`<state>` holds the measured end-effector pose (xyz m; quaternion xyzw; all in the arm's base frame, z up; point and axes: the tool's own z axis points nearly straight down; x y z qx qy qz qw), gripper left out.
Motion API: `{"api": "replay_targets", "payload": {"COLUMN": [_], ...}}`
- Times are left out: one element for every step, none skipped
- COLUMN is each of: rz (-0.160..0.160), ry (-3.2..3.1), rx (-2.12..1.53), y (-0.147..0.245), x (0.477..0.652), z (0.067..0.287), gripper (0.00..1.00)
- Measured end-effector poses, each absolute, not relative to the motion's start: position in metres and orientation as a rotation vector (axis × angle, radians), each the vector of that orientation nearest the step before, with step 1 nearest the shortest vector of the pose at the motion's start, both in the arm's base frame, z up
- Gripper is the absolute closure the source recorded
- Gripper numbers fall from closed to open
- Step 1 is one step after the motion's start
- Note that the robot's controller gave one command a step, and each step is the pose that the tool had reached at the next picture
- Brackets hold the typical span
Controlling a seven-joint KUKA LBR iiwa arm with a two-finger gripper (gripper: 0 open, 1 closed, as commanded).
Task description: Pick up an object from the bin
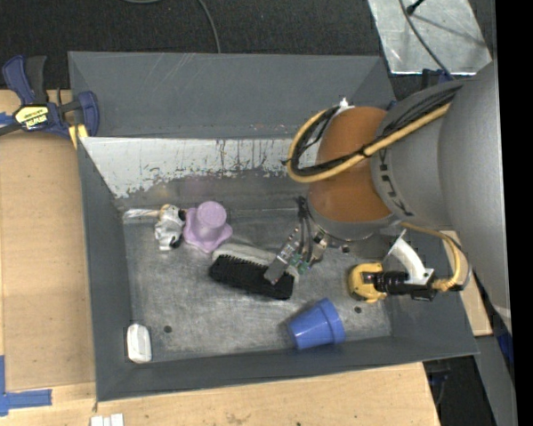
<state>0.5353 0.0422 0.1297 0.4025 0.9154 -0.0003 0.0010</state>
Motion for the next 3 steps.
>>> {"api": "replay_targets", "payload": {"rz": [0.001, 0.0, 0.0], "ry": [2.839, 2.84, 2.841], "rx": [1.337, 1.337, 1.337], "y": [0.034, 0.049, 0.049], "x": [0.527, 0.552, 0.552], "z": [0.152, 0.159, 0.159], "gripper": [1.0, 0.0, 0.0]}}
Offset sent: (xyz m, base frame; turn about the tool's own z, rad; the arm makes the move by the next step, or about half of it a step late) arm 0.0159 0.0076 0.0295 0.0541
